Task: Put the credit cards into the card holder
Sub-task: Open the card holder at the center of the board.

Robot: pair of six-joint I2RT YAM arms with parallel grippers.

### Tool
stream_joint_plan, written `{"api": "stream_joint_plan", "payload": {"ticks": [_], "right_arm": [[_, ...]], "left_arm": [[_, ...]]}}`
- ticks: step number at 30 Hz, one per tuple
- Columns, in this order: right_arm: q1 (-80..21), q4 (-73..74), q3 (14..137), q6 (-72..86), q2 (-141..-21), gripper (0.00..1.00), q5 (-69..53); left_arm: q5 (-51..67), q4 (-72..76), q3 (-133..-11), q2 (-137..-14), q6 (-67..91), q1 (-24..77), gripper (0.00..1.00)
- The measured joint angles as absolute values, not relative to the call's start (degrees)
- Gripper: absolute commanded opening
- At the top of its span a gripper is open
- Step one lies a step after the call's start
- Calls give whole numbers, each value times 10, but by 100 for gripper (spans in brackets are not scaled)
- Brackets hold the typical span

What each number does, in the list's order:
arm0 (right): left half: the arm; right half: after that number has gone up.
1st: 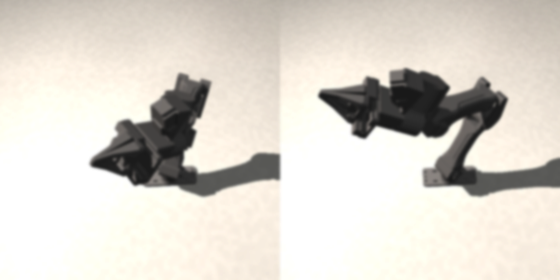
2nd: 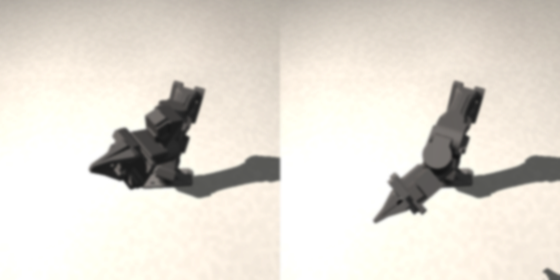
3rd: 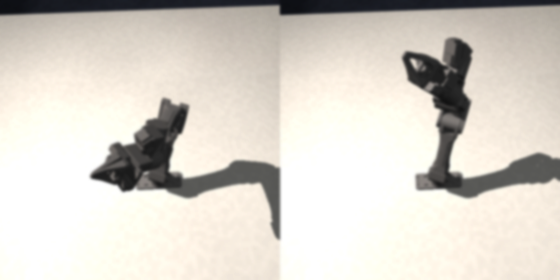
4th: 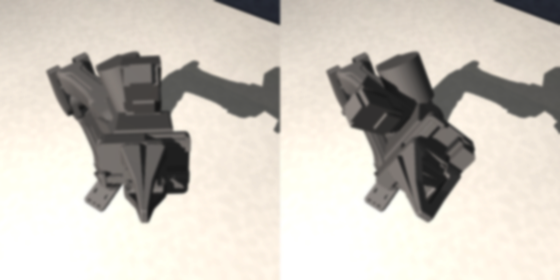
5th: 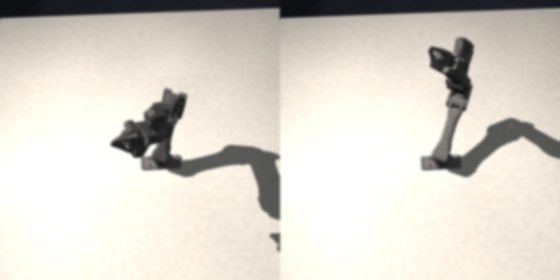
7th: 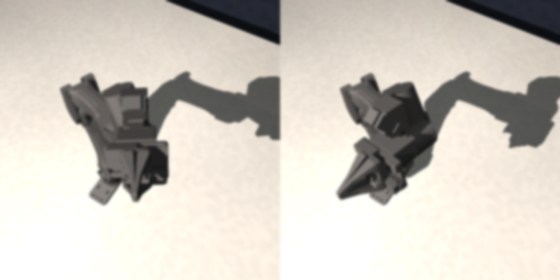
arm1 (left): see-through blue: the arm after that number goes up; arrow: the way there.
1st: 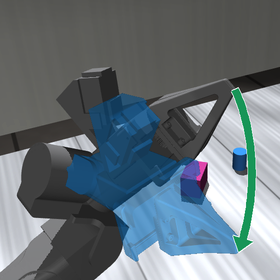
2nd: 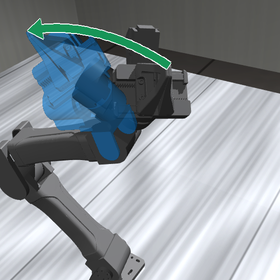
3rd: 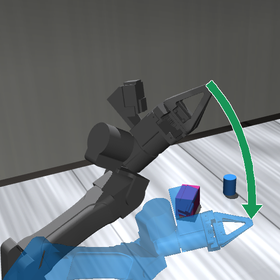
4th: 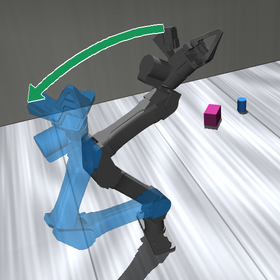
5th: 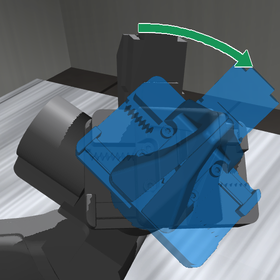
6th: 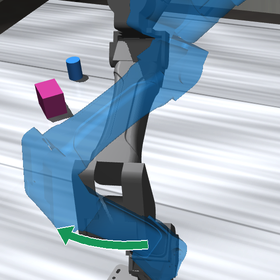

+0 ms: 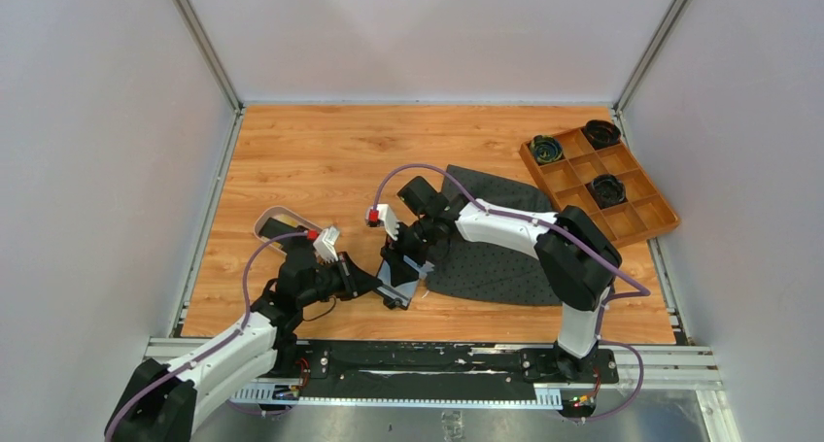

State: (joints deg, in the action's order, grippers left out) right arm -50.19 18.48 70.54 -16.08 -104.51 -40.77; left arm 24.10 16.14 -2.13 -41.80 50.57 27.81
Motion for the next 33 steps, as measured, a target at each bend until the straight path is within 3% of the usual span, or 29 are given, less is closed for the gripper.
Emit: {"api": "stream_joint_plan", "payload": {"ticks": [12, 20, 27, 30, 33], "right_arm": [[-503, 185, 705, -154, -1047, 74, -401], [-531, 181, 705, -127, -1049, 77, -318], [-554, 170, 706, -100, -1060, 73, -253], [-557, 168, 706, -97, -1062, 66, -240], [-557, 167, 707, -95, -1062, 67, -237]], "left_arm": [[236, 162, -22, -442, 494, 278, 0], [229, 162, -32, -473, 490, 278, 0], [233, 162, -32, -472, 485, 278, 0], [234, 162, -32, -472, 484, 278, 0], [236, 162, -32, -472, 483, 278, 0]]}}
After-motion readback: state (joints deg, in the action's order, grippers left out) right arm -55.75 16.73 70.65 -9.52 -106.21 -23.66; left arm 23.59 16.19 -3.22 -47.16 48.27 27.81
